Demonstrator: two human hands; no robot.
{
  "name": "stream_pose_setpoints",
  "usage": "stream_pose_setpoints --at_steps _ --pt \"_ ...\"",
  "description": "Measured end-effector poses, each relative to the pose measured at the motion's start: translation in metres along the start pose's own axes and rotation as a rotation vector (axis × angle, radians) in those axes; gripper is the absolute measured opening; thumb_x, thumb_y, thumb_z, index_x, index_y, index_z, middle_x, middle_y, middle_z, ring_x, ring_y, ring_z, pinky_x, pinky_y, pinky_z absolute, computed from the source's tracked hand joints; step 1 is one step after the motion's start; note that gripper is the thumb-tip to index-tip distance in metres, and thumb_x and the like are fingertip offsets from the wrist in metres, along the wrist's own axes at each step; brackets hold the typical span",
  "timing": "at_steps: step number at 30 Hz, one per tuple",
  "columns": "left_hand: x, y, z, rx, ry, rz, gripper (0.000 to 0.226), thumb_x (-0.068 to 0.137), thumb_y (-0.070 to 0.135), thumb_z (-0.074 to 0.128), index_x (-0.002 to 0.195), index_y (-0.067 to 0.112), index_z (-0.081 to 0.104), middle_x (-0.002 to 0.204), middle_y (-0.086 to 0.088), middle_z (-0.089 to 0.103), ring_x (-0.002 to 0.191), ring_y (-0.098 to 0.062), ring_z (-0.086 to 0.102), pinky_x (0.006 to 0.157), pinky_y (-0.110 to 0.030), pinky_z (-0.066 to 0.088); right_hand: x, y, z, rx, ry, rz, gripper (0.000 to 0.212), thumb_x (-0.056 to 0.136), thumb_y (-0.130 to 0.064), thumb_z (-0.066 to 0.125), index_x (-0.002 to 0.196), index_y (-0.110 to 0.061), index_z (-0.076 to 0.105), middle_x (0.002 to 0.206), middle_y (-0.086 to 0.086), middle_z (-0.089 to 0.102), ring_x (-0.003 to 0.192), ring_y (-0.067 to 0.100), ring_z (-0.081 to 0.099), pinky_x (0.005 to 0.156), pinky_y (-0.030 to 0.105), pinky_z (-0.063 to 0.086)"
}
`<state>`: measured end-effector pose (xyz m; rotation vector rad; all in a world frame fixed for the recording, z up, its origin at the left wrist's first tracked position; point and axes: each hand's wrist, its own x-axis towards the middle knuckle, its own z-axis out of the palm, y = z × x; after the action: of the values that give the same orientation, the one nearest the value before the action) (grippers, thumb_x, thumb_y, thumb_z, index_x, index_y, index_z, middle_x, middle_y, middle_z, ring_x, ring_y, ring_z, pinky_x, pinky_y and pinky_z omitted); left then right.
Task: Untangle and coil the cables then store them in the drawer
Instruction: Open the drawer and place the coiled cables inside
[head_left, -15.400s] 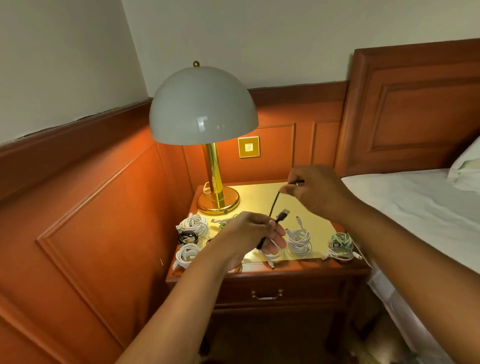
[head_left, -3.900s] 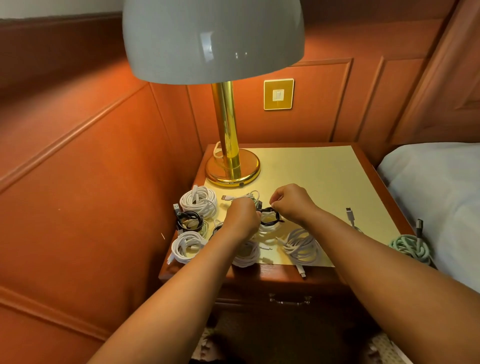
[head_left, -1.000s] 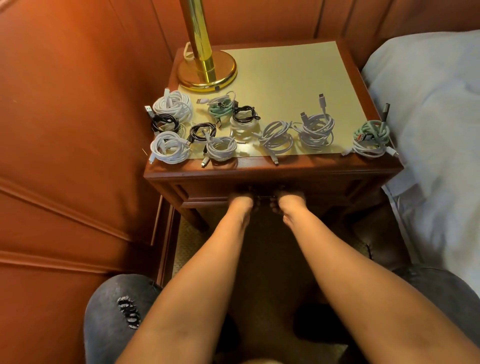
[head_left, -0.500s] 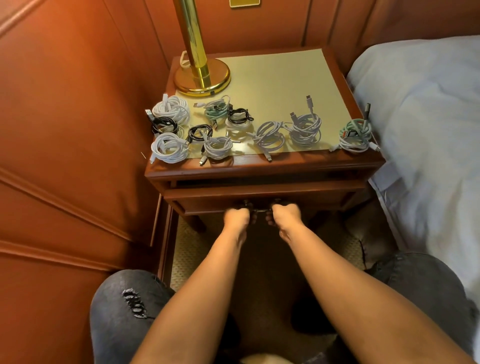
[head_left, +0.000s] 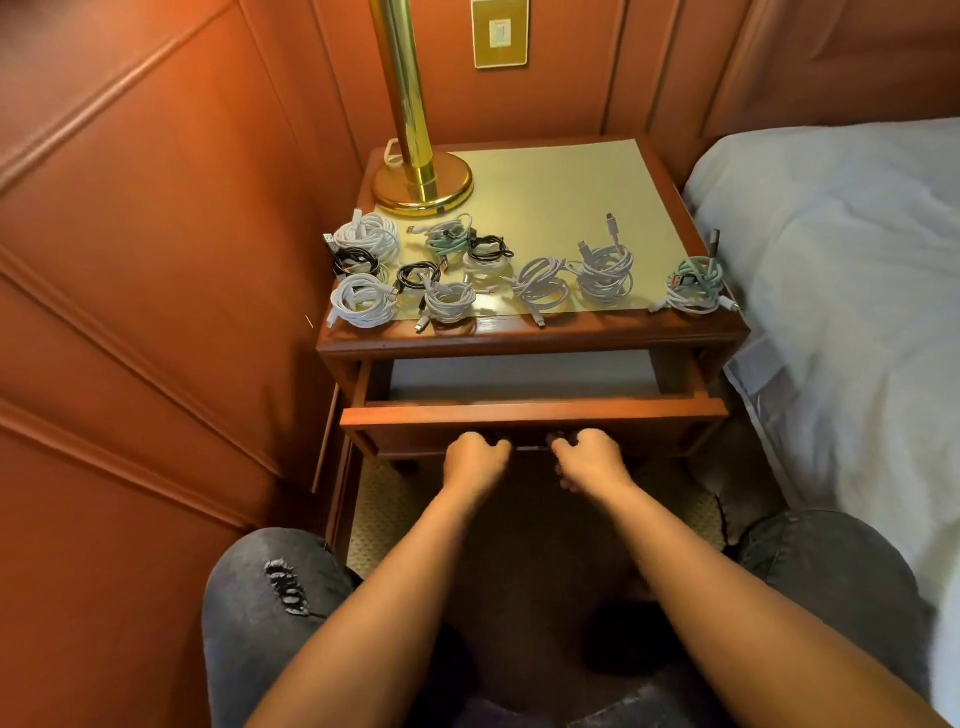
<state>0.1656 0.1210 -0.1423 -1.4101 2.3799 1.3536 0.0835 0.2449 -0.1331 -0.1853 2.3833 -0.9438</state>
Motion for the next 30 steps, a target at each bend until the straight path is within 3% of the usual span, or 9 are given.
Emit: stream_pose_setpoints --at_steps 2,4,6,8,10,12,15,30 --pt "-0.006 0.002 -0.014 0.137 0.093 0.170 0.036 0.095 0.042 0.053 0.073 0.017 0.066 0.075 0.000 0.069 0.074 -0.017 0.066 0.068 -0.030 0.048 -0.010 -0.002 -0.019 -0.126 0.092 -0.210 0.030 0.098 -0.034 0.052 0.084 -0.010 0.064 0.081 0.003 0.065 0.076 0.021 0.063 0.069 0.036 0.052" --pt "-0.013 0.006 -0.023 0.140 0.199 0.351 0.030 0.096 0.041 0.053 0.082 0.019 0.068 0.078 0.004 0.066 0.075 -0.013 0.063 0.068 -0.029 0.048 -0.021 -0.010 -0.032 -0.165 0.159 -0.393 0.024 0.099 -0.034 0.052 0.096 -0.014 0.065 0.092 -0.002 0.061 0.085 0.013 0.057 0.073 0.027 0.044" --pt "-0.015 0.011 -0.027 0.215 0.315 0.506 0.024 0.094 0.040 0.056 0.099 0.019 0.065 0.094 0.004 0.063 0.091 -0.013 0.057 0.078 -0.029 0.047 -0.016 -0.017 -0.036 -0.274 0.225 -0.520 0.031 0.098 -0.037 0.052 0.111 -0.012 0.063 0.109 0.003 0.059 0.102 0.017 0.053 0.085 0.027 0.042" --pt "-0.007 0.014 -0.029 0.325 0.395 0.566 0.039 0.092 0.048 0.056 0.117 0.019 0.060 0.114 0.001 0.058 0.112 -0.017 0.048 0.097 -0.033 0.040 -0.003 -0.021 -0.036 -0.456 0.225 -0.532 0.048 0.096 -0.049 0.047 0.126 -0.013 0.057 0.128 0.006 0.054 0.123 0.022 0.045 0.103 0.036 0.035" --pt "0.004 0.018 -0.034 0.462 0.332 0.512 0.057 0.090 0.059 0.050 0.131 0.020 0.053 0.130 -0.002 0.053 0.129 -0.021 0.039 0.113 -0.041 0.026 0.009 -0.024 -0.038 -0.571 0.144 -0.439 0.064 0.095 -0.061 0.038 0.138 -0.015 0.047 0.140 0.008 0.048 0.135 0.025 0.037 0.114 0.042 0.024" --pt "0.014 0.020 -0.041 0.593 0.203 0.411 0.070 0.088 0.070 0.041 0.137 0.021 0.049 0.140 -0.004 0.050 0.136 -0.024 0.036 0.118 -0.046 0.015 0.016 -0.025 -0.040 -0.639 0.077 -0.366 0.072 0.093 -0.068 0.031 0.141 -0.016 0.043 0.142 0.008 0.048 0.135 0.026 0.038 0.115 0.044 0.022" --pt "0.019 0.019 -0.046 0.649 0.119 0.362 0.078 0.086 0.077 0.032 0.135 0.020 0.052 0.138 -0.004 0.055 0.132 -0.024 0.043 0.116 -0.046 0.020 0.017 -0.023 -0.035 -0.745 0.090 -0.369 0.075 0.091 -0.073 0.027 0.137 -0.017 0.049 0.137 0.007 0.054 0.130 0.027 0.044 0.111 0.044 0.027" --pt "-0.014 -0.004 -0.037 0.600 0.167 0.395 0.075 0.087 0.077 0.031 0.129 0.020 0.056 0.128 -0.001 0.060 0.125 -0.020 0.048 0.112 -0.042 0.026 -0.009 -0.006 -0.033 -0.698 0.097 -0.369 0.072 0.090 -0.073 0.031 0.128 -0.018 0.056 0.127 0.004 0.059 0.121 0.024 0.050 0.105 0.041 0.031"
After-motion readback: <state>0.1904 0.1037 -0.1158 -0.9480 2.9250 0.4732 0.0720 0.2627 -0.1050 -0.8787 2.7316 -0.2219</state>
